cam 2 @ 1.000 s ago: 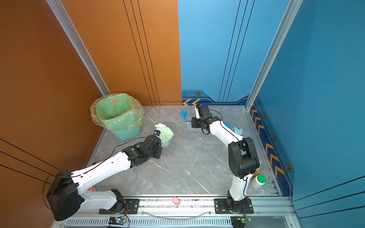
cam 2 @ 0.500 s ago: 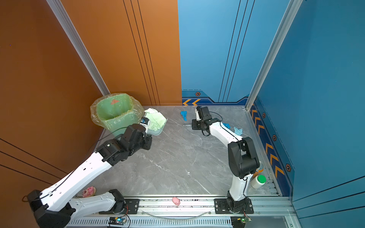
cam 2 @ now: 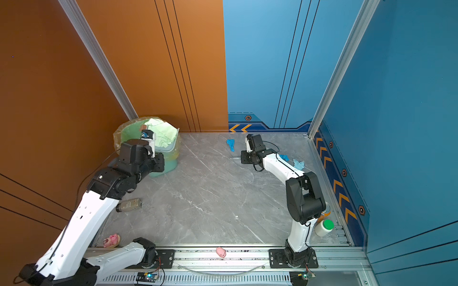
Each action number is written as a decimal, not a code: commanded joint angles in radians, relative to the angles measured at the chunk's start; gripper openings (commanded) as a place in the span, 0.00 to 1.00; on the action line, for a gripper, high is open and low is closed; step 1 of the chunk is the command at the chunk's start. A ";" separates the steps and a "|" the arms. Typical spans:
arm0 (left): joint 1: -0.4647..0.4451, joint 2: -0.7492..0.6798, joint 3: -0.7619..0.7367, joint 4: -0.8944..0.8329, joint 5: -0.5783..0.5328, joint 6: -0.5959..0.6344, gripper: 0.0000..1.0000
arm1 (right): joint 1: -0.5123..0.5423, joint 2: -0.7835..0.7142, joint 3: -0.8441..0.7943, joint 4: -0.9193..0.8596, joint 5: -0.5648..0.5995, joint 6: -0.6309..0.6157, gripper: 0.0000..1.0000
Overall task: Sweep away the paper scraps from the table
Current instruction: 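Raise the dustpan over the green bin with the left gripper and tip it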
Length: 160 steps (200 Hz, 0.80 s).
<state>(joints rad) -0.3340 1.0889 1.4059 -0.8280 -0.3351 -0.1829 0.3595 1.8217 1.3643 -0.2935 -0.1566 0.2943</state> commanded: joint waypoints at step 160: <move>0.531 0.129 -0.022 0.273 0.814 -0.367 0.00 | -0.005 -0.050 -0.004 -0.007 -0.002 -0.001 0.00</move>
<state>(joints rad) 0.1413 1.1927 1.4033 -0.6746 0.2810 -0.4355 0.3595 1.8194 1.3640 -0.2947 -0.1566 0.2966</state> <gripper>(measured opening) 0.214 0.192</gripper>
